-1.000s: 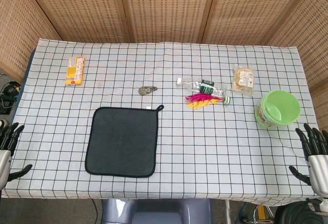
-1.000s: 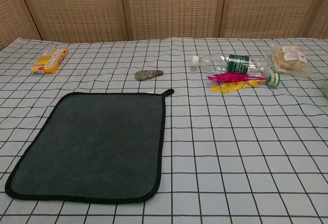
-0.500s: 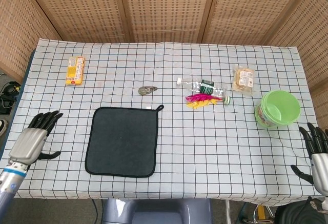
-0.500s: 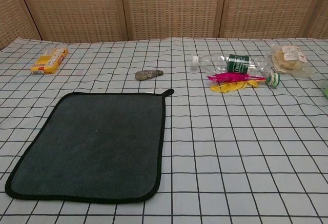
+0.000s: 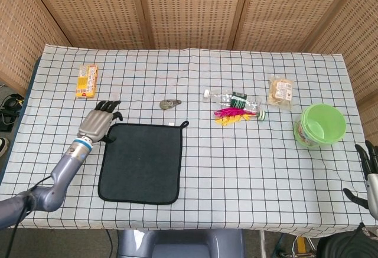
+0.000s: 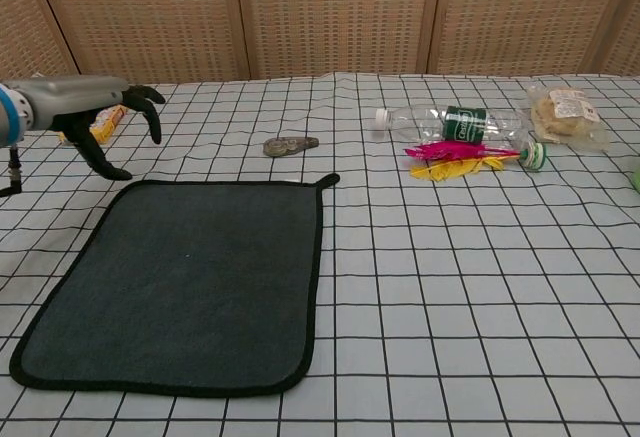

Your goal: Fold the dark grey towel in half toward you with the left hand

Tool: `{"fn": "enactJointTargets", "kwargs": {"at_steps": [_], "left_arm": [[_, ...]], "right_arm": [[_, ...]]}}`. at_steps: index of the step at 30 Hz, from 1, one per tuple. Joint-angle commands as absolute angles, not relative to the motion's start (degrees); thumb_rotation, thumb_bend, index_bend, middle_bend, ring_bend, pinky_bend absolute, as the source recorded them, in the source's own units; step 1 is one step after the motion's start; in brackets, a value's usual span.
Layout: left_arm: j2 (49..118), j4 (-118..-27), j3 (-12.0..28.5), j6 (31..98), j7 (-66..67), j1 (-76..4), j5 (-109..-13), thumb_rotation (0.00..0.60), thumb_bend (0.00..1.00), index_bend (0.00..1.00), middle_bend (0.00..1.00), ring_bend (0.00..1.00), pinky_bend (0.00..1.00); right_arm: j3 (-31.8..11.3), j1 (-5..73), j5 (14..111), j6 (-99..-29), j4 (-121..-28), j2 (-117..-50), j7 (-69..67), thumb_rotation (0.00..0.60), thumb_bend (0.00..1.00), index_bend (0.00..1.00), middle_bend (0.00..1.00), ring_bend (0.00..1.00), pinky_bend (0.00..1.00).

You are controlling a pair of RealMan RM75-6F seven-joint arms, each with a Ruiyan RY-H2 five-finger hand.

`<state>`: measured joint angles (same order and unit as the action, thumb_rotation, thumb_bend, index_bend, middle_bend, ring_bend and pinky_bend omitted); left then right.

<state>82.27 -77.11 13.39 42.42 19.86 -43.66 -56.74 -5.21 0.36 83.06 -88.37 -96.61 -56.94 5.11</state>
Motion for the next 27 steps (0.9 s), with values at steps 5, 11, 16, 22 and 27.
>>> {"fn": "enactJointTargets", "kwargs": {"at_steps": [5,11,16,22,27], "left_arm": [[92.5,-65.1,13.6,37.9,19.1,-50.1,-55.2,0.600,0.36,0.40,0.00,0.00,0.00],[97.0,-59.7,13.8,36.9,18.4,-52.9,-55.1,0.600,0.39,0.40,0.00,0.00,0.00],[99.9,-56.2,13.9,35.8,17.7,-54.6,-54.8,0.600,0.39,0.41,0.00,0.00,0.00],[103.4,-51.5,13.8,35.0,17.6,-56.1,-54.1,0.600,0.39,0.41,0.00,0.00,0.00],[105.0,-48.9,14.0,34.6,18.2,-57.0,-53.0,0.600,0.39,0.41,0.00,0.00,0.00]], "right_arm": [[-5.6,0.8,81.1,-86.7,-95.9,-57.0,4.7,0.600,0.00,0.00,0.00,0.00,0.00],[-5.8,1.2,80.6,-85.9,-95.7,-56.9,4.5,0.600,0.00,0.00,0.00,0.00,0.00],[-5.8,1.2,80.4,-85.8,-95.6,-56.8,4.0,0.600,0.00,0.00,0.00,0.00,0.00],[-6.0,1.0,79.8,-85.7,-95.2,-56.6,2.9,0.600,0.00,0.00,0.00,0.00,0.00],[-6.0,1.1,79.6,-85.3,-94.8,-56.3,1.8,0.600,0.00,0.00,0.00,0.00,0.00]]}}
